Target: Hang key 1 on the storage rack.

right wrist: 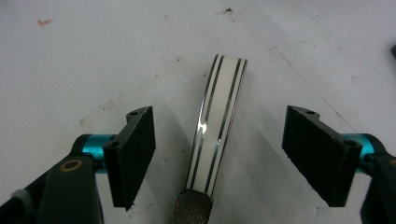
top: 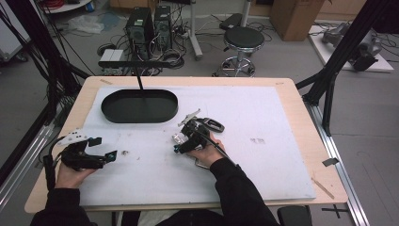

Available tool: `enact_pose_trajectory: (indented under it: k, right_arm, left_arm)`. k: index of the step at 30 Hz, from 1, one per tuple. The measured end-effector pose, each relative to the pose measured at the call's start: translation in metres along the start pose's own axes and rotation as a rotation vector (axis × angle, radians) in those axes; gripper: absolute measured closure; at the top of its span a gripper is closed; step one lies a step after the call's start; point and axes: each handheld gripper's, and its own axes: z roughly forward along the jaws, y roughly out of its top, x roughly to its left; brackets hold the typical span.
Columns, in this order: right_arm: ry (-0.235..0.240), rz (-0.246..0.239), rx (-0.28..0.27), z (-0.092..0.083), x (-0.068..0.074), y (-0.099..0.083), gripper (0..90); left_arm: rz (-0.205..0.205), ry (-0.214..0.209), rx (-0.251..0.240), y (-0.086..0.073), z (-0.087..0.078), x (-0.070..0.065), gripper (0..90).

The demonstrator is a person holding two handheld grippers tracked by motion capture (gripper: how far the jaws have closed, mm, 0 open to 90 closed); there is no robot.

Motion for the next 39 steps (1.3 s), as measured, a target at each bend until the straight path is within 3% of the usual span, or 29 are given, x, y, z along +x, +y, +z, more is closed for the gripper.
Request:
enact_pose_trajectory:
  k: [7,11,13,18,30,39]
  right_arm:
    - [-0.018,-0.01,-0.004,-0.001,0.004,0.001,53.9]
    - [-0.053,-0.023,0.016,0.0,0.006,0.001,67.1]
    - [-0.045,-0.025,0.018,-0.001,0.005,0.002,74.3]
    - [-0.074,-0.023,0.016,-0.003,0.007,0.002,75.0]
    - [-0.011,0.037,-0.091,-0.037,0.006,0.003,75.1]
    - [0.023,0.094,-0.18,-0.069,-0.006,0.005,75.0]
  left_arm:
    - [0.001,0.006,-0.007,0.0,-0.001,0.001,8.7]
    - [0.001,0.005,-0.006,0.0,0.0,0.0,8.6]
    - [0.004,0.004,-0.003,0.0,0.0,0.0,8.7]
    - [0.002,0.002,-0.007,0.0,0.0,0.0,8.6]
    - [0.003,-0.003,-0.015,0.001,0.0,0.0,8.7]
    - [0.001,-0.008,-0.014,0.001,0.001,-0.001,8.7]
